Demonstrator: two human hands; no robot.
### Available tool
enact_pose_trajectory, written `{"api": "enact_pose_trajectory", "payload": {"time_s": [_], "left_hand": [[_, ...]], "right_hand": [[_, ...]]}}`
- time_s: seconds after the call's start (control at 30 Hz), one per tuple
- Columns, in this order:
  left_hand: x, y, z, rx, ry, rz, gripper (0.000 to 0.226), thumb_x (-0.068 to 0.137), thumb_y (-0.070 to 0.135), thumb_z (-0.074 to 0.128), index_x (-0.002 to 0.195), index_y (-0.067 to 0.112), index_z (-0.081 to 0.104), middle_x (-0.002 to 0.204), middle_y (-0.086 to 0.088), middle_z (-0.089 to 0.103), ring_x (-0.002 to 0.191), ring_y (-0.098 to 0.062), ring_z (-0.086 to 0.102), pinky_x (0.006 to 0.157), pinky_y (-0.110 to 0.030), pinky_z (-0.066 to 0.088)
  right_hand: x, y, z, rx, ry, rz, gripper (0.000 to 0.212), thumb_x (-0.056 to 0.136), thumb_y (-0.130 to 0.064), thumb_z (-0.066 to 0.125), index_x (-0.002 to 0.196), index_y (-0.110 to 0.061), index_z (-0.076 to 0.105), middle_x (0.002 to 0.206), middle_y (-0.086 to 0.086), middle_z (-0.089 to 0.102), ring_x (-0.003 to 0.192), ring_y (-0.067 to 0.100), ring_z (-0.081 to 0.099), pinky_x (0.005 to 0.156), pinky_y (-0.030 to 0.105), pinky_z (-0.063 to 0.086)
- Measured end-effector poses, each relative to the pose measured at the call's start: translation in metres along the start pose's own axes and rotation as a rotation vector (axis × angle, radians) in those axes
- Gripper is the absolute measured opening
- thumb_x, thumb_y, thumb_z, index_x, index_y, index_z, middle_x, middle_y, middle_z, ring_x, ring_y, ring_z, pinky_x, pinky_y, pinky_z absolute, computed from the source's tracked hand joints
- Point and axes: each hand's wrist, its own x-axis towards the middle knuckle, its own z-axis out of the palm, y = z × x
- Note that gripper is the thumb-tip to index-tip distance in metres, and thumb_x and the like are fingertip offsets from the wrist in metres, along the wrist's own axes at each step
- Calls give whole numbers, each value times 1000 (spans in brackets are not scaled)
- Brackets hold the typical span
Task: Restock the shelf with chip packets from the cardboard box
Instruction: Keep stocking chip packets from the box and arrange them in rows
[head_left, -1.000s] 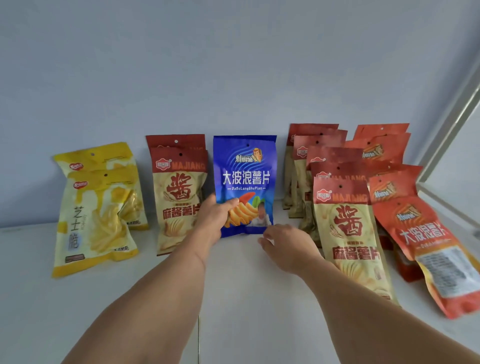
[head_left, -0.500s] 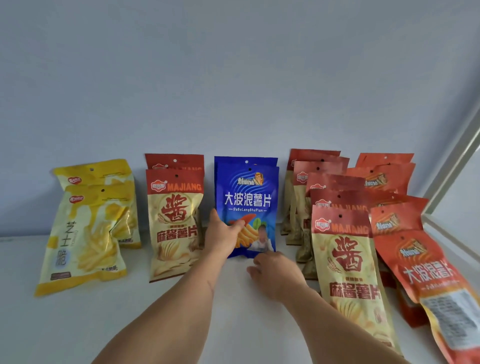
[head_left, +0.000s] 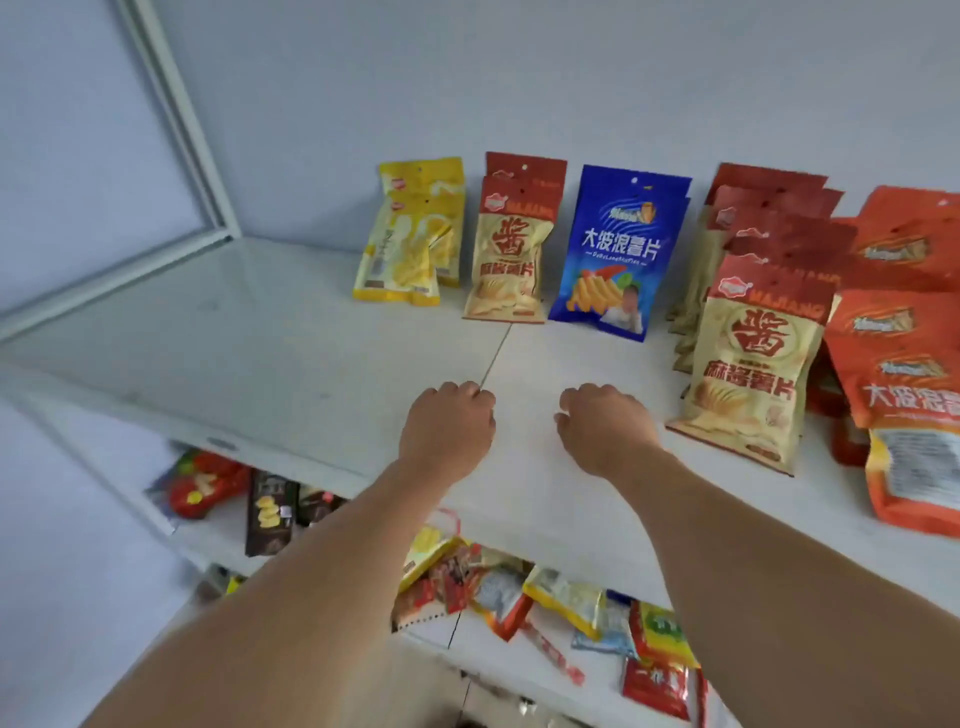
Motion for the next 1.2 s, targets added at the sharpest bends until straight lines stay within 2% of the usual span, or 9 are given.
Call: {"api": "enact_pose_trajectory", "payload": {"time_s": [0.1,0.17,0.33,0.5,0.57,0.73,0.87,1.1,1.2], "left_hand": [[-86,-21,4,87,-76,21,29,103,22,40,124,15,58,122,-4,61,109,-26,59,82,-35,43],[-138,-34,1,64,-44,-24,28,103,22,42,121,14,62,121,-4,63,108,-26,60,84,-37,45],[-259,-79,-11,85,4,-143,7,85,25,72,87,18,72,87,0,71,77,-22,66,63,-33,51],[-387,-130,-19,31,-101,-305,25,102,27,44,114,17,64,114,-1,66,104,-24,62,83,-36,47],[-446,-154,-18,46,-124,-363,30,103,28,40,117,16,64,119,-1,65,109,-25,61,85,-35,44],[-592,-218,-12,22,-237,-451,31,104,28,39,121,15,62,118,-3,65,107,-27,61,84,-36,44],[-692,-270,1,-7,-253,-523,31,105,30,38,119,17,63,116,-2,67,103,-22,63,82,-35,46],[-797,-346,65,-173,-358,-906,30,103,32,43,116,18,66,108,0,68,95,-20,64,76,-34,51],[-819,-383,111,-294,-345,-1072,31,104,33,44,126,18,60,120,0,64,106,-19,61,87,-34,52]], "right_hand": [[-52,-45,10,29,25,-106,34,105,-30,33,126,-17,58,122,5,60,114,26,55,90,36,45],[-82,-79,20,35,43,-195,33,105,-28,34,123,-18,59,122,5,59,115,25,54,89,36,44],[-142,-166,44,48,102,-373,30,103,-27,39,121,-18,61,122,4,59,114,26,53,94,37,44],[-208,-273,66,-3,48,-496,26,102,-22,42,122,-19,58,123,4,58,115,25,52,87,35,45],[-240,-321,77,-25,26,-548,28,104,-22,41,127,-19,56,125,4,58,115,25,54,88,35,46],[-325,-444,113,-28,-95,-642,27,103,-28,42,124,-21,58,124,4,57,115,26,55,90,39,49],[-374,-538,138,0,-165,-761,29,104,-29,39,124,-21,58,126,3,57,117,26,54,91,39,49],[-404,-657,222,203,-430,-706,29,105,-37,40,120,-21,60,117,2,61,109,25,57,83,36,47],[-398,-697,275,238,-568,-652,29,103,-39,48,123,-20,58,121,1,62,111,23,58,88,36,48]]}}
